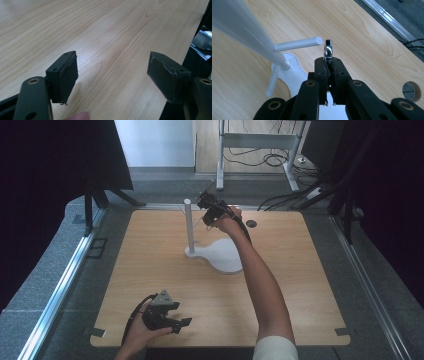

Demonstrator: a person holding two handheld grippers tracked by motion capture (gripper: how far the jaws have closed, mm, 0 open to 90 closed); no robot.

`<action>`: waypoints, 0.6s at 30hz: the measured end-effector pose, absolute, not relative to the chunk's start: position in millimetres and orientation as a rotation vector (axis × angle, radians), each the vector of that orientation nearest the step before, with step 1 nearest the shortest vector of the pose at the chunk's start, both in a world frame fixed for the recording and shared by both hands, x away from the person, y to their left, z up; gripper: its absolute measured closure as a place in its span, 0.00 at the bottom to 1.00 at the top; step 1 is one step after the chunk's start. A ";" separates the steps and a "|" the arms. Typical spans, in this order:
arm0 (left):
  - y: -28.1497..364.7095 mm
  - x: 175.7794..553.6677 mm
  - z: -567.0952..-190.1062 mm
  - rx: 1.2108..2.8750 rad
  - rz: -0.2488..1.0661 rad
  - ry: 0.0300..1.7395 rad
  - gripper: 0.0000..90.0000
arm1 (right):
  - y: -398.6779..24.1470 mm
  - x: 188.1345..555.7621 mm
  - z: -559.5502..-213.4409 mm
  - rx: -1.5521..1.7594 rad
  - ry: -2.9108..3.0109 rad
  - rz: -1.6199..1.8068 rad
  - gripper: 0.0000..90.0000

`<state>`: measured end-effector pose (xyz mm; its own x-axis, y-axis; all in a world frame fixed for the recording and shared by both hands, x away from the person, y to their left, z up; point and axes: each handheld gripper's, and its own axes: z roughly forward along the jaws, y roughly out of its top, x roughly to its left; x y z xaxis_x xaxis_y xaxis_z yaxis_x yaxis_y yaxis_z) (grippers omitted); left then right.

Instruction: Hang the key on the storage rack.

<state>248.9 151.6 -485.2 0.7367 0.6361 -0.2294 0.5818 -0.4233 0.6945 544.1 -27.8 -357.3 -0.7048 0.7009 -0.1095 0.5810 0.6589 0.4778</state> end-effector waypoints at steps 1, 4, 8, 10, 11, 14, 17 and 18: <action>152.0 249.1 -485.0 2.134 0.085 0.912 0.28 | -28.1 544.3 -357.1 1.034 2.593 0.605 0.93; 151.9 249.1 -484.8 2.133 0.084 0.912 0.28 | -28.9 545.4 -355.2 1.040 2.586 0.611 0.93; 154.4 248.6 -483.7 2.128 0.095 0.920 0.28 | -28.4 545.3 -352.7 1.025 2.580 0.604 0.93; 155.3 248.6 -483.3 2.125 0.095 0.919 0.28 | -28.2 546.9 -352.1 1.034 2.581 0.605 0.93; 155.1 248.6 -483.5 2.126 0.094 0.919 0.28 | -26.9 547.8 -351.7 1.035 2.580 0.606 0.93; 154.8 248.5 -484.3 2.131 0.094 0.918 0.28 | -25.0 547.6 -351.2 1.026 2.584 0.605 0.93; 153.5 248.8 -485.8 2.146 0.090 0.915 0.28 | -22.0 546.8 -350.9 1.012 2.586 0.608 0.93; 153.1 248.8 -486.1 2.148 0.088 0.914 0.28 | -20.9 545.9 -351.3 1.016 2.587 0.606 0.93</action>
